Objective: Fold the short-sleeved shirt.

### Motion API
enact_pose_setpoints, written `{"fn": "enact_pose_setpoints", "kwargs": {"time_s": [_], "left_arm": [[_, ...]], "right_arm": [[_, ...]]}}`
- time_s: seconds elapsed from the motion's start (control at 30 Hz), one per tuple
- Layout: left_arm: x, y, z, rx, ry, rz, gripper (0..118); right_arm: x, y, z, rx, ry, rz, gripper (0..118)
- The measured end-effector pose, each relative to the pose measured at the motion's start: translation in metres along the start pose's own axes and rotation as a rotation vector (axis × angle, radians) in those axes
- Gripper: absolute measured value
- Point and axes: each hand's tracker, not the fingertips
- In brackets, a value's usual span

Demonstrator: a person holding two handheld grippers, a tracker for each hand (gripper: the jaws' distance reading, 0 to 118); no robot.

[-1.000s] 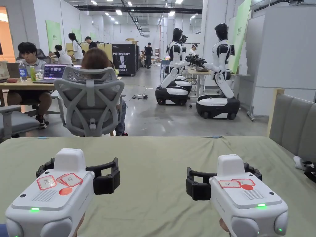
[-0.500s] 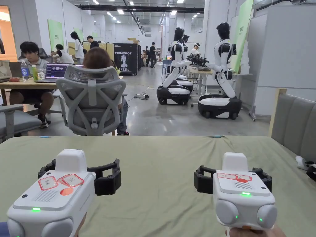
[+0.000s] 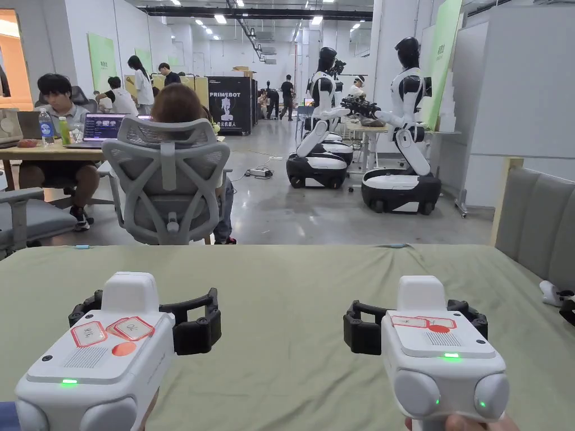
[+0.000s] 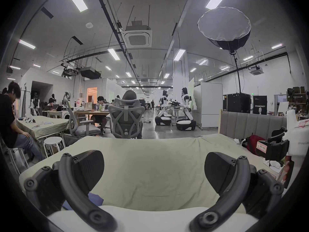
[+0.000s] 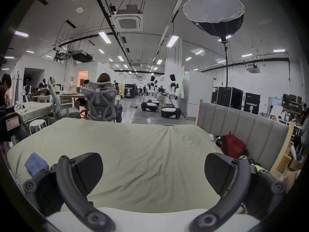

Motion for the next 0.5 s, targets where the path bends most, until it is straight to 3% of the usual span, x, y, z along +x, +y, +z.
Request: {"fn": "enact_pose_setpoints", "kwargs": {"time_s": [0.2, 0.27, 0.4, 0.5], "left_arm": [[-0.0001, -0.0006, -0.0001, 0.001, 0.004, 0.004, 118], [0.0004, -0.0007, -0.0003, 0.001, 0.003, 0.002, 118], [0.0012, -0.0017, -0.0009, 0.000, 0.003, 0.001, 118], [0.0023, -0.0026, -0.0012, -0.002, 0.002, 0.000, 118]], "right_arm": [[0.0033, 0.0046, 0.0011, 0.010, 0.048, -0.021, 118], [0.0076, 0.0070, 0.0008, -0.014, 0.108, -0.088, 118], [0.0054, 0.0073, 0.0028, 0.031, 0.067, -0.064, 118], [0.0100, 0.0096, 0.0019, -0.029, 0.111, -0.103, 118]]}}
